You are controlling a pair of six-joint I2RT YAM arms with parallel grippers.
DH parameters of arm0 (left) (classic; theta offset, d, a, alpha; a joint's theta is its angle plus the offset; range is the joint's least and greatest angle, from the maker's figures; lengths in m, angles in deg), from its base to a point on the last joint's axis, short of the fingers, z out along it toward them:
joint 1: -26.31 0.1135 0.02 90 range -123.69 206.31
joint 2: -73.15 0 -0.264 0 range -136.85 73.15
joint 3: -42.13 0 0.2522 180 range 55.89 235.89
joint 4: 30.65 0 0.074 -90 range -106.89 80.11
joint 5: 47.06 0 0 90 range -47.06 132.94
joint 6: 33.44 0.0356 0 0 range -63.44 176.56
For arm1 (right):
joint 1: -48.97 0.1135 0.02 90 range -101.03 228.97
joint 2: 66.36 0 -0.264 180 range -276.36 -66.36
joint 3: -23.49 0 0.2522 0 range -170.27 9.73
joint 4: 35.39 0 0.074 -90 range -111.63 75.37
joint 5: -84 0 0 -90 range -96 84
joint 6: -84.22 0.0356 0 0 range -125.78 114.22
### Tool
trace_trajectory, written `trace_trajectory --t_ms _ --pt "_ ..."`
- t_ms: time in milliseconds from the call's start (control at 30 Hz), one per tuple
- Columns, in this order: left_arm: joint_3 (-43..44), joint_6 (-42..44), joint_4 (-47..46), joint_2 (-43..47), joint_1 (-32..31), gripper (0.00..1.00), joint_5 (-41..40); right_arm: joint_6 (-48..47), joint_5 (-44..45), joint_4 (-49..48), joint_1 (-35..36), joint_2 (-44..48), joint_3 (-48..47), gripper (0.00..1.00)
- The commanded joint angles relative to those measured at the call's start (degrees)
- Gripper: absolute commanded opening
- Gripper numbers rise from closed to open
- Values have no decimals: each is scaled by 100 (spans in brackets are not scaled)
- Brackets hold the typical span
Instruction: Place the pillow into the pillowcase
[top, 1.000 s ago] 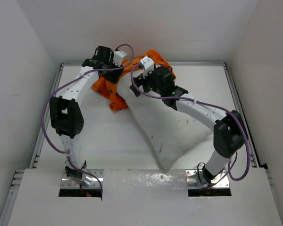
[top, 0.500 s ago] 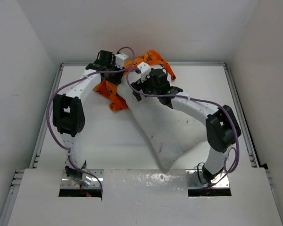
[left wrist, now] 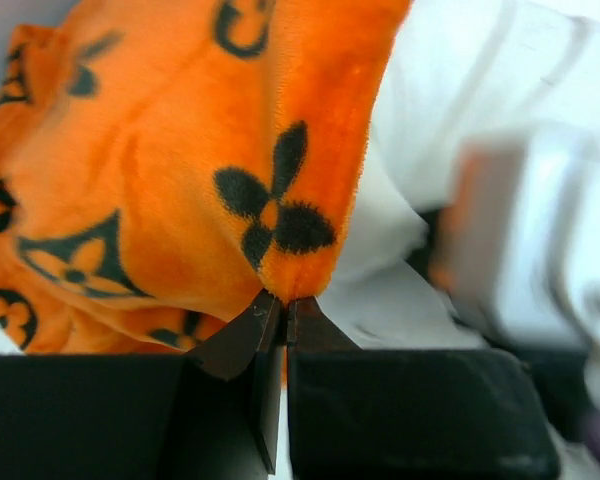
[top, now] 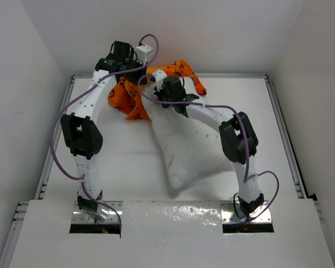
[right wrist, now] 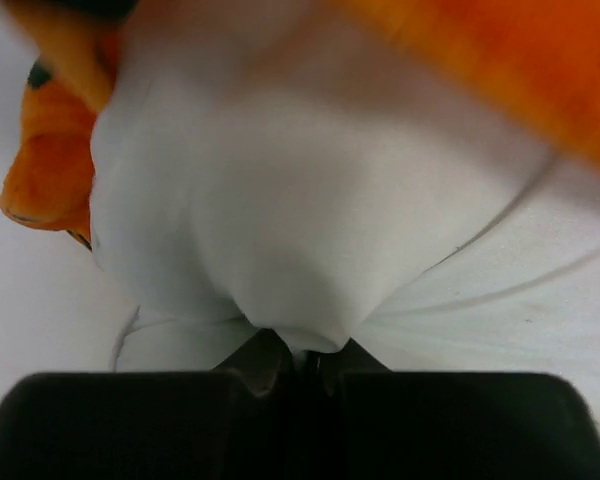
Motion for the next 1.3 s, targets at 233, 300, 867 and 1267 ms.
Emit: trace_trajectory --t_ms 233,300,867,1267 --pt "329 1953 1778 313 -298 0 3032 3314 -13 -4032 -848 501 599 0" --pt "137 2339 1963 295 -342 0 3139 3498 401 -4375 -822 632 747 0" --pt "-875 1868 1102 637 342 83 1392 2421 -132 -4301 -557 1643 2867 90" --pt "-4680 -2141 -1208 1983 1319 63 625 -1107 -21 -1196 337 2365 2243 99"
